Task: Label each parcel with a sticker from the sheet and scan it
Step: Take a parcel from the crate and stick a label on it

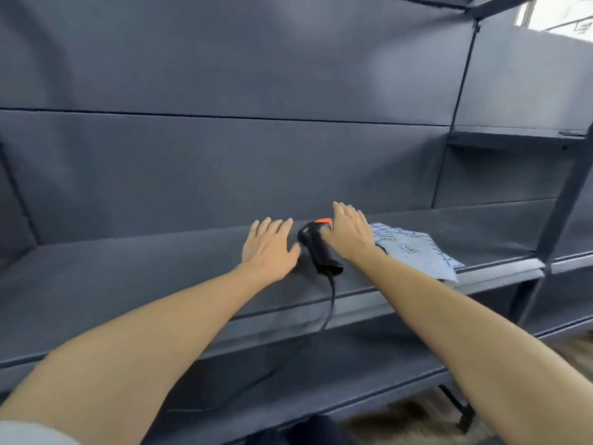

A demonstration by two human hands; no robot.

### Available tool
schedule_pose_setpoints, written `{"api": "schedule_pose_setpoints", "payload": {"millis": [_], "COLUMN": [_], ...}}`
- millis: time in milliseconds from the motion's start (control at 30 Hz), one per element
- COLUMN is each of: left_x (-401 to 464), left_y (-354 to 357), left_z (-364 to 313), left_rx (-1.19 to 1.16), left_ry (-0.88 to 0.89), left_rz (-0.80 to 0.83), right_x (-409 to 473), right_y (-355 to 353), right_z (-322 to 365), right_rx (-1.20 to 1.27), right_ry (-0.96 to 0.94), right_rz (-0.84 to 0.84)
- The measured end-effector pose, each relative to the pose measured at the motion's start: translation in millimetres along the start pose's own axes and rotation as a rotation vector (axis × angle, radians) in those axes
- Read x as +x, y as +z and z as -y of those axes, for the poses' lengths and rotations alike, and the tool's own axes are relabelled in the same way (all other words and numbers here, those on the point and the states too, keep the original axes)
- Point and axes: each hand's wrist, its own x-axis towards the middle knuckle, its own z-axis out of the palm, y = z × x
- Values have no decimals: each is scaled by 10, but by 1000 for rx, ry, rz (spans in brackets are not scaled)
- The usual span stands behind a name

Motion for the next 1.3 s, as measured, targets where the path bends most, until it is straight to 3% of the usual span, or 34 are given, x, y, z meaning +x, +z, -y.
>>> {"api": "schedule_pose_setpoints", "payload": {"millis": [333, 667, 933, 1300], "left_x": [-1266, -3053, -4227, -5329], "left_y": [-648, -888, -308, 941], "left_z": [1620, 2086, 2105, 1892], "left_rx": [181, 295, 225, -35], "left_ry": [-485, -838, -1112, -1381], "left_rz": [-46, -171, -63, 204], "right_x": [-183, -1303, -2344, -3537], "right_y": [454, 466, 717, 1994], "right_z": [2063, 3345, 3706, 3447], "right_rx": [239, 506, 642, 365], "right_ry": [-431, -762, -1043, -1066], "right_rz": [173, 340, 381, 911]}}
